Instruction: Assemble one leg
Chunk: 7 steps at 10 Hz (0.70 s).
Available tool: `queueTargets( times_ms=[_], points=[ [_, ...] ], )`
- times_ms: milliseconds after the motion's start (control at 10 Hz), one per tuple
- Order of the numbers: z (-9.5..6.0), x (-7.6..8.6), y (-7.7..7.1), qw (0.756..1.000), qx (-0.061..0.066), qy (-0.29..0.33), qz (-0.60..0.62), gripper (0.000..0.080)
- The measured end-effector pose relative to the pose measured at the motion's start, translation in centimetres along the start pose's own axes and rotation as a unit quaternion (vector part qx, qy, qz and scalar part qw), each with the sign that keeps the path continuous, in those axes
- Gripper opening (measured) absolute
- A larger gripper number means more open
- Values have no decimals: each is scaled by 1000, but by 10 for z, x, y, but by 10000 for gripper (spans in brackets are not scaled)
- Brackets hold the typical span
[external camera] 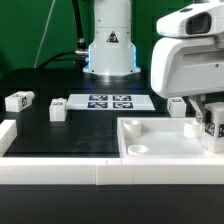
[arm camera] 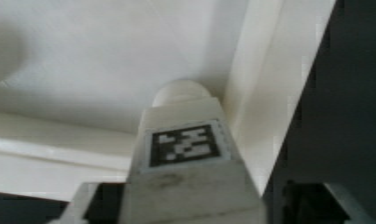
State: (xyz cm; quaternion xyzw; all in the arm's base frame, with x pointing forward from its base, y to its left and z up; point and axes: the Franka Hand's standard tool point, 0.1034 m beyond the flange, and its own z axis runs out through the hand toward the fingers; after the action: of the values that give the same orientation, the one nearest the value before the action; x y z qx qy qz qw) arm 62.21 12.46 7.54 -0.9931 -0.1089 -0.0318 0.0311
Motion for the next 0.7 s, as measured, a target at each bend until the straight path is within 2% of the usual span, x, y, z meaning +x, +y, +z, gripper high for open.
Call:
queueTargets(
  times_ms=[100,400,600,700],
  points=[
    [0,0,3,1000,-1,0,6,295],
    [0,-1,5,999,2,-2,47,295],
    [-1,-1,7,985,5,-1,173,294],
    [0,-2,8,972,14,-2,236,294]
  ],
)
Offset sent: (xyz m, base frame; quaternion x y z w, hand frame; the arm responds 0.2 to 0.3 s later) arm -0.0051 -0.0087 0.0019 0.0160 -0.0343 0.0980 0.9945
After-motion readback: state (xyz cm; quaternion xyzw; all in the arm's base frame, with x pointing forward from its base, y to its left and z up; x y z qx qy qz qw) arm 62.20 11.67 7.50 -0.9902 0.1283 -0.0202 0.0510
